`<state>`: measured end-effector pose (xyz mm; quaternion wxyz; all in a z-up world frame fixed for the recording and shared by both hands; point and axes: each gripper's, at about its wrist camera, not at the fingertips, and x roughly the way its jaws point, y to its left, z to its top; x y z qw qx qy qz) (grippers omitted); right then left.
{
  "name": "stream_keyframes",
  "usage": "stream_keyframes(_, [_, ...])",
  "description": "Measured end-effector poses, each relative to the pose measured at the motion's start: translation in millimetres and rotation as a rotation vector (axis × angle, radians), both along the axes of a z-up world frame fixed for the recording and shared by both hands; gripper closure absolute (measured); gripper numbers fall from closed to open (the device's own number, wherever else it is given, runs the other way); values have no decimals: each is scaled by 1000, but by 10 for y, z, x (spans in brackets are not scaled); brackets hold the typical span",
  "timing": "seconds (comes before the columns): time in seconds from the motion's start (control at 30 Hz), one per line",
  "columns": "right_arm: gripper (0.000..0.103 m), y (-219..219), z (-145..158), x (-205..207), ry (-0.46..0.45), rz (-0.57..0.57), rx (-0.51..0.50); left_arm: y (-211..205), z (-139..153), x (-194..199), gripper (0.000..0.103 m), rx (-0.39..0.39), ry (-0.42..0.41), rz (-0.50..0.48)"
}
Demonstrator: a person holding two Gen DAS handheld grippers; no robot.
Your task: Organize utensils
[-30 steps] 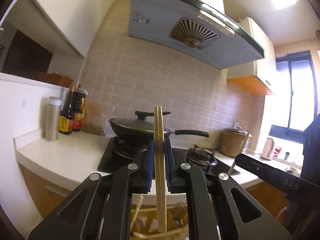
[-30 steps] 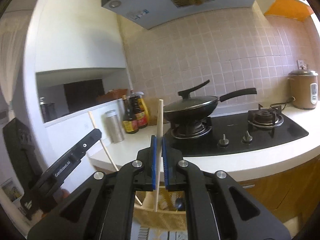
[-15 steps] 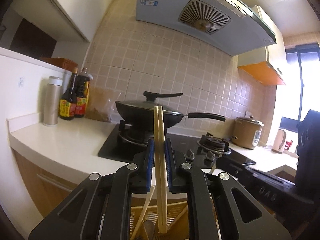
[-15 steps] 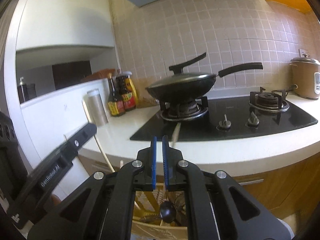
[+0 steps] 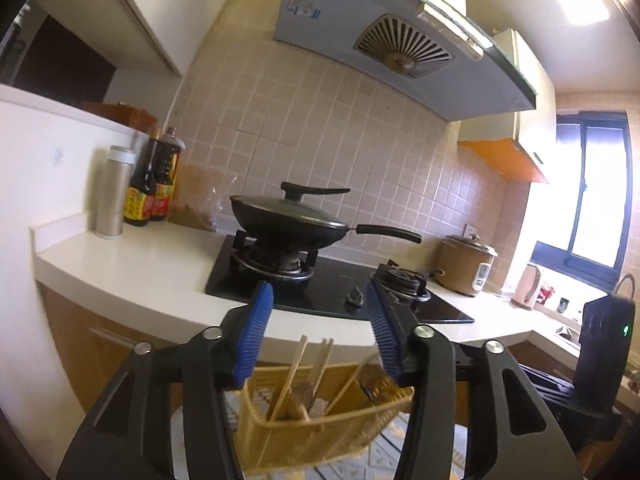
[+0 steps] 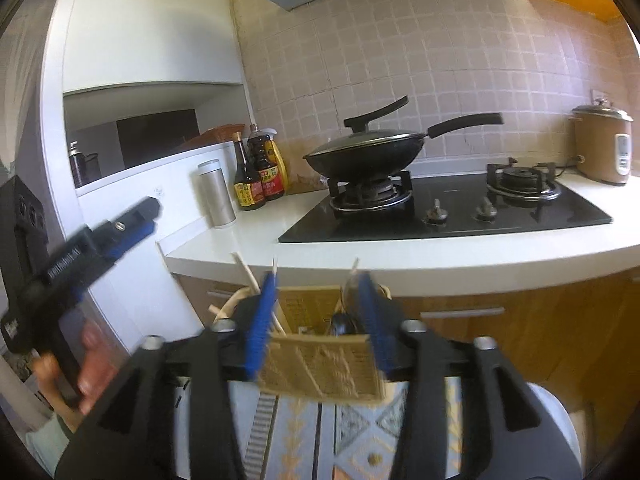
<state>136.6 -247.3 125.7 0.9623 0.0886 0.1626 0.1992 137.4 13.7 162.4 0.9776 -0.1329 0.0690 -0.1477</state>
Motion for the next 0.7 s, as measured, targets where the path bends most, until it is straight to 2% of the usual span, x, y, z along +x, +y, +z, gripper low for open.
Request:
stream_keyframes(0.1, [55, -43, -8, -262, 5, -6, -2, 69, 48, -280, 40, -3, 1, -5])
stream_keyframes(0.3, [50, -73, -156, -688, 24, -32, -14, 68, -30, -800, 30, 38, 1, 17])
stream_keyframes(0.4, [40, -99, -255, -909, 16, -59, -11, 48, -123, -997, 24, 56, 9, 25])
stream_keyframes(0.47, [26, -106, -343, -1073, -12, -97, -4, 15, -224, -1135, 19, 82, 13, 48])
stream_keyframes(0.57, [11, -69, -469, -1237, -60, -182, -27, -2, -442, -1305, 9, 102, 0, 127])
stream_keyframes(0.7, [8, -21, -685, -1361, -83, -272, -31, -27, -801, -1375, 8, 132, -11, 268])
